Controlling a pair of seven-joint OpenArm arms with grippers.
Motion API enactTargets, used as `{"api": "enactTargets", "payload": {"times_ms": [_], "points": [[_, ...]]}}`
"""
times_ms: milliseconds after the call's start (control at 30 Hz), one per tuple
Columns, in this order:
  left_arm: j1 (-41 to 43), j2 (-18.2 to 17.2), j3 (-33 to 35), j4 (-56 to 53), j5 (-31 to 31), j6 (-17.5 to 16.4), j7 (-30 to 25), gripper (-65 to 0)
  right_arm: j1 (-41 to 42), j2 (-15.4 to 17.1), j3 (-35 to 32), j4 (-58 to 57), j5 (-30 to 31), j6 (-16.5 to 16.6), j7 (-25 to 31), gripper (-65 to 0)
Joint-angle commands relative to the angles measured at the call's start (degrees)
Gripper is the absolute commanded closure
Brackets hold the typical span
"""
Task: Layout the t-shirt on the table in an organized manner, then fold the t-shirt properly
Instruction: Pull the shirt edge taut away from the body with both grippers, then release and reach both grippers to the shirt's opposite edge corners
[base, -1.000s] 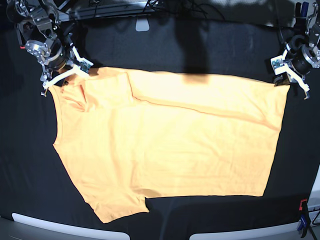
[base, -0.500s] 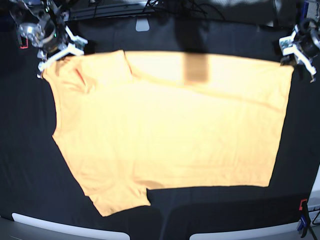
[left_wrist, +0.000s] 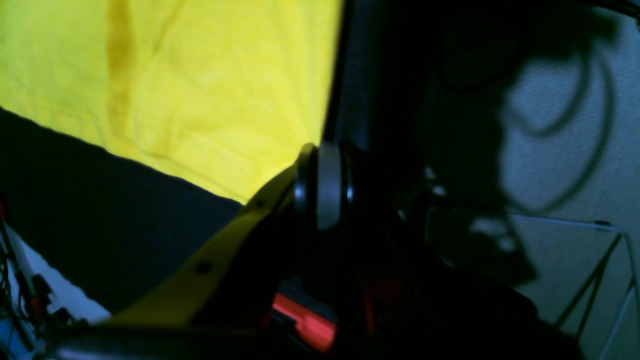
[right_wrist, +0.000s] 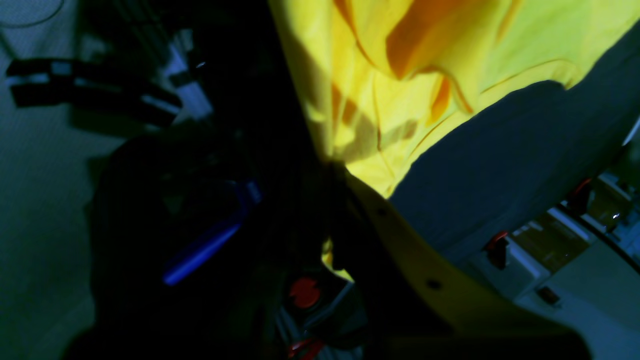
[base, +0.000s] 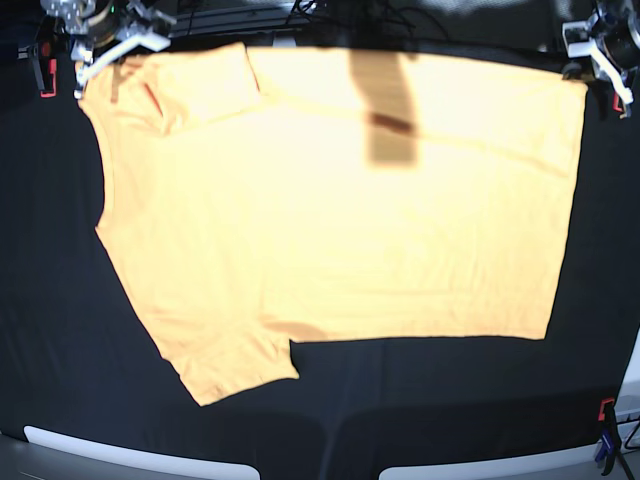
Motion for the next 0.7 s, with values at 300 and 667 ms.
{"api": "enactTargets", "payload": {"times_ms": [300, 667], "points": [[1.2, -1.0, -0.2, 2.5, -3.2, -1.5, 17.4, -9.0, -1.0, 0.9, 0.5, 1.5, -0.4, -2.5, -3.1, -16.4], [1.1, -6.6, -0.2, 12.4, -4.2, -0.8, 39.4, -26.6, 1.2, 0.9, 5.0, 8.5, 5.8, -4.2, -0.3, -26.1]]}}
